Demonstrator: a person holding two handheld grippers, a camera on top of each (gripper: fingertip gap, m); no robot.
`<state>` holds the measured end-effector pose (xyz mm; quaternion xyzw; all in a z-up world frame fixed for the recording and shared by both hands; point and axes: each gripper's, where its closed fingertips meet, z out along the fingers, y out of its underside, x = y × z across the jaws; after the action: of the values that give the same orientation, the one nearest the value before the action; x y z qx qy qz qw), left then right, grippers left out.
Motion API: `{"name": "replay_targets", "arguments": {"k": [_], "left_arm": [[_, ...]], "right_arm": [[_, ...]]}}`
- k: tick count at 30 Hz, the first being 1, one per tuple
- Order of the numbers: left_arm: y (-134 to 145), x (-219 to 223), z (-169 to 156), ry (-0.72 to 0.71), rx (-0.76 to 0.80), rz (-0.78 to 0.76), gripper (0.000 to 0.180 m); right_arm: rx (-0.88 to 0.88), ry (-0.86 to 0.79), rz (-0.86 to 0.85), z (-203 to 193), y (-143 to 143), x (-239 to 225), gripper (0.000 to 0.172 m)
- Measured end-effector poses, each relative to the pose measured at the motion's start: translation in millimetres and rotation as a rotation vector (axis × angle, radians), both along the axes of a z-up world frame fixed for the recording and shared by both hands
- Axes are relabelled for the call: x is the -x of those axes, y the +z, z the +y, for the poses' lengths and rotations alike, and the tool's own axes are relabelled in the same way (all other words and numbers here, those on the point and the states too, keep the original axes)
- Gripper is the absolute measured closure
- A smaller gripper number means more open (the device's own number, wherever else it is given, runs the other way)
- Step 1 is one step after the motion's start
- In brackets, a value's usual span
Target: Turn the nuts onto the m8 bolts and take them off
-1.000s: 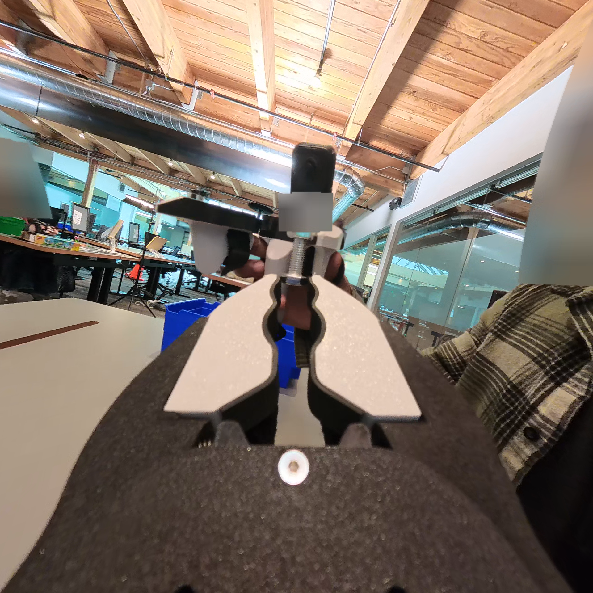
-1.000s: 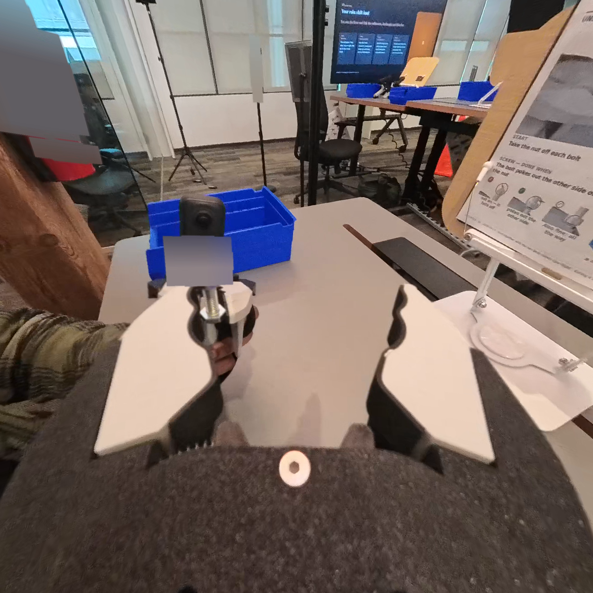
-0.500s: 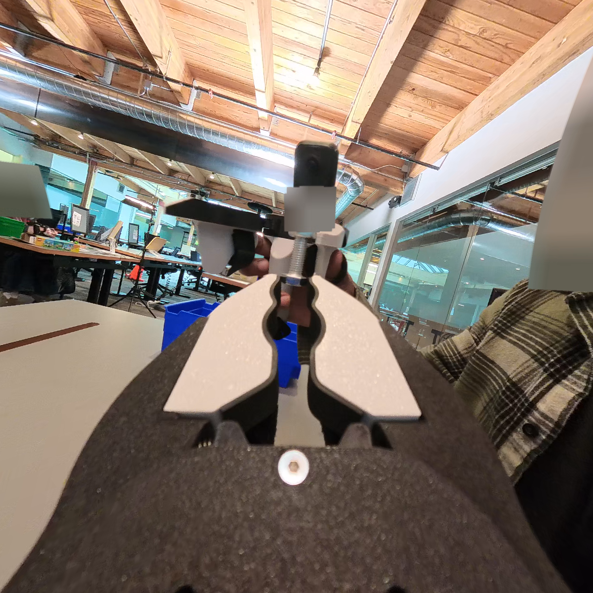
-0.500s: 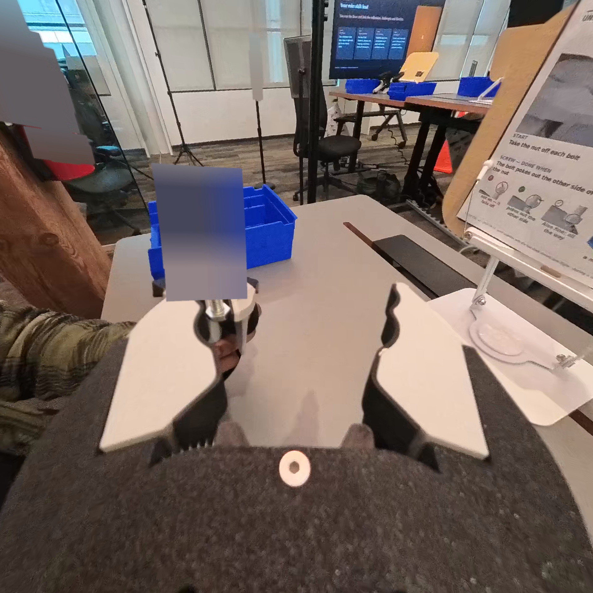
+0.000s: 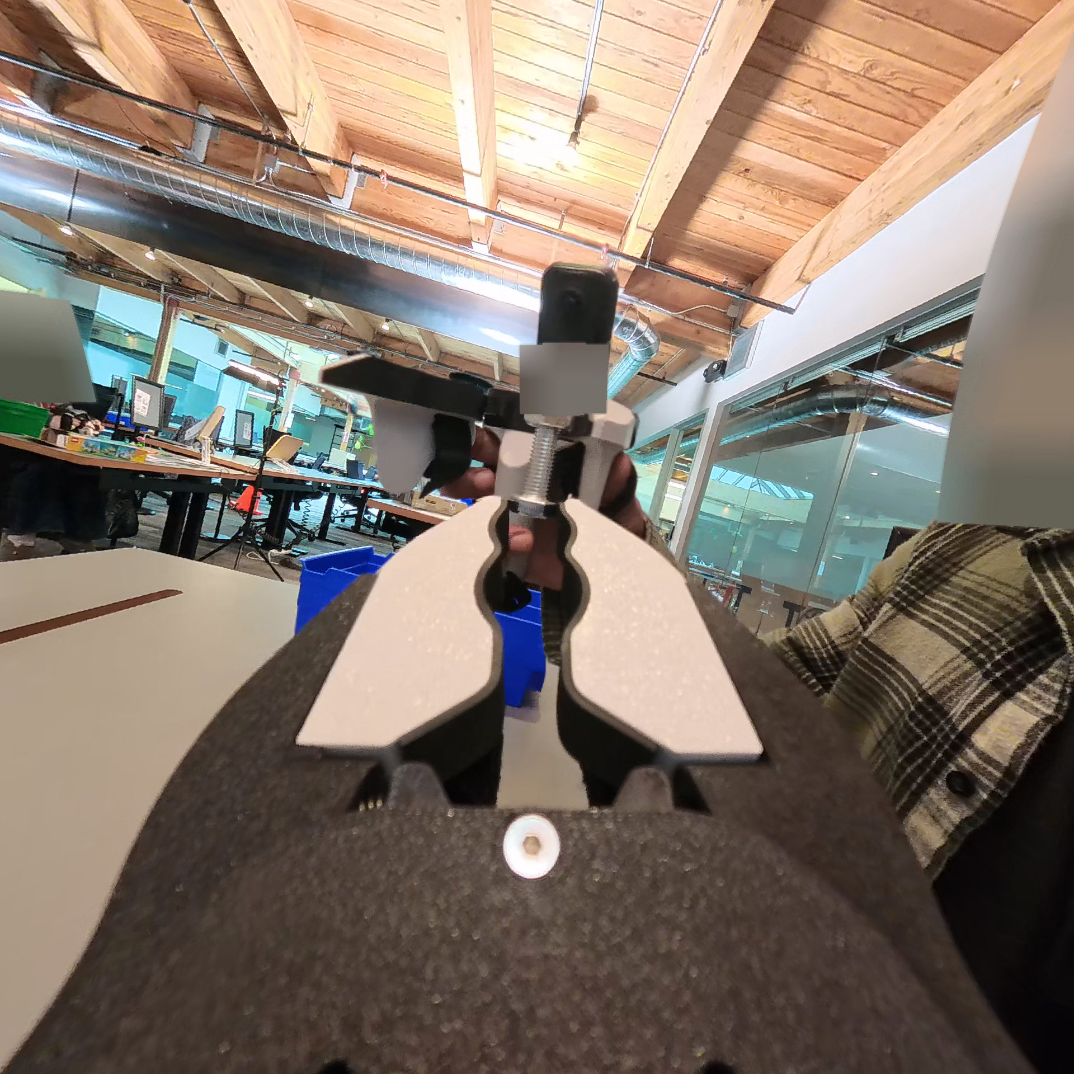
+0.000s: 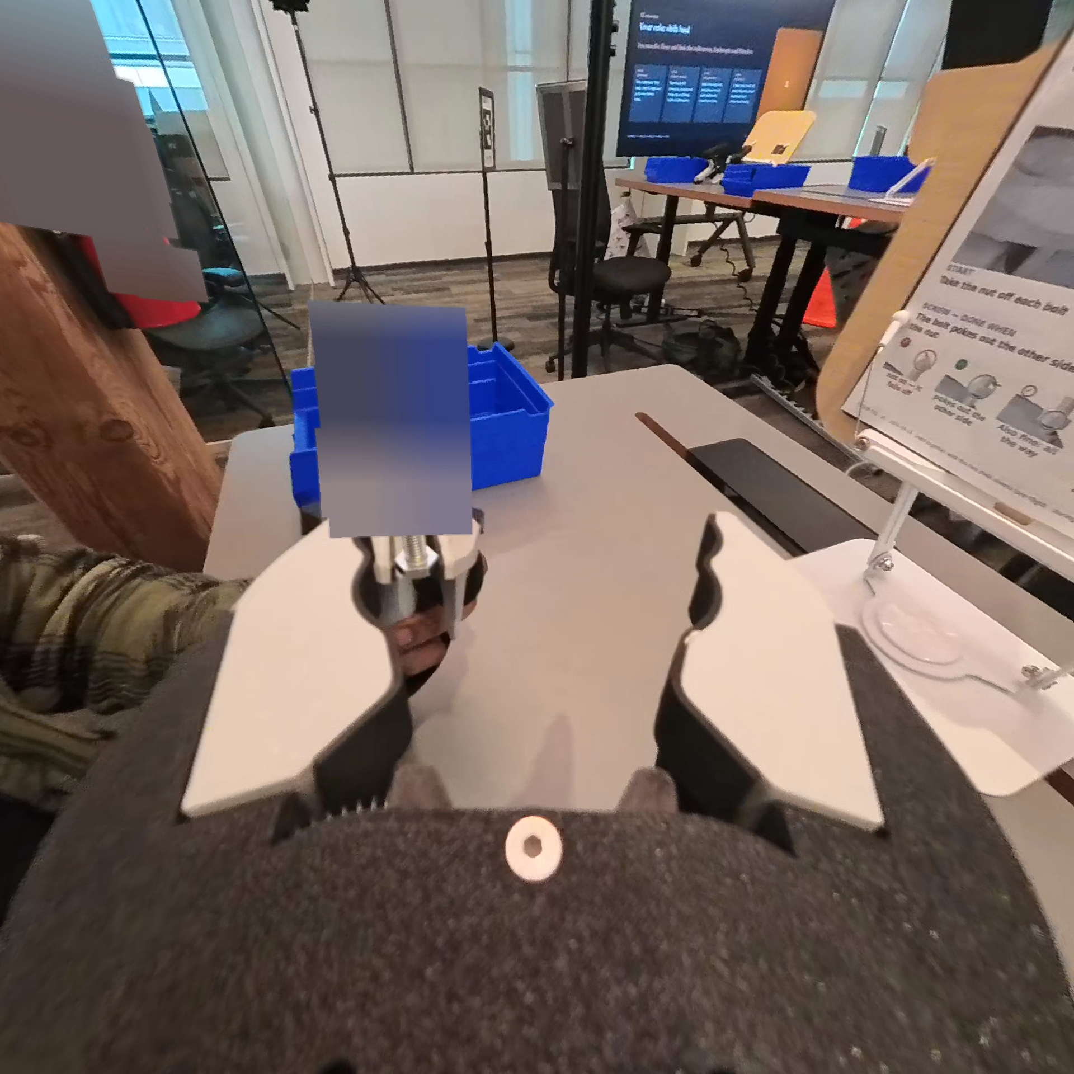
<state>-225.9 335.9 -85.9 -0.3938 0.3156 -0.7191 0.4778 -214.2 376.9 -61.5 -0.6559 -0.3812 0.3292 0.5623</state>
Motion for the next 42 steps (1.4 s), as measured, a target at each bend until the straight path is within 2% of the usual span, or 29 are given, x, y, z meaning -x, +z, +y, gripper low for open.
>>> {"name": "replay_targets", "arguments": {"k": [7,11,15,18,24,28,33,40,42], "left_arm": [[-0.6,-0.7,-0.8,0.007,-0.010,0.008,0.166],[0.3,0.0,-1.5,0.006,-0.013,0.007,0.166],[0.4,0.1,-0.9,0.007,-0.010,0.006,0.166],[0.0,-0.5,-0.9,0.010,-0.011,0.009,0.166],[-1.0,-1.8,-1.7,0.015,-0.020,0.020,0.166],[-0.3,-1.3,-2.8,0.007,-0.024,0.019,0.166],[0.7,-2.4,-9.8,-0.030,-0.050,0.021,0.166],[0.8,-7.7,-31.2,-0.200,-0.066,0.010,0.166],[-0.2,-10.5,-30.7,-0.185,-0.066,0.015,0.166]], "right_arm": [[0.002,0.029,0.004,-5.8,-1.4,13.8,0.075],[0.001,-0.022,-0.014,2.3,-2.1,-1.8,0.074],[-0.002,0.008,-0.007,-4.6,1.1,0.5,0.075],[-0.005,0.055,-0.026,-14.4,-0.8,12.9,0.085],[-0.002,0.127,-0.090,-26.5,-5.7,29.3,0.120],[-0.009,0.219,-0.132,-36.6,-7.6,30.5,0.157],[-0.014,0.343,-0.177,-46.3,-8.0,28.1,0.157],[-0.048,0.682,-0.229,-71.8,-10.2,22.5,0.158],[-0.043,0.713,-0.252,-70.2,-11.7,21.1,0.157]]}}
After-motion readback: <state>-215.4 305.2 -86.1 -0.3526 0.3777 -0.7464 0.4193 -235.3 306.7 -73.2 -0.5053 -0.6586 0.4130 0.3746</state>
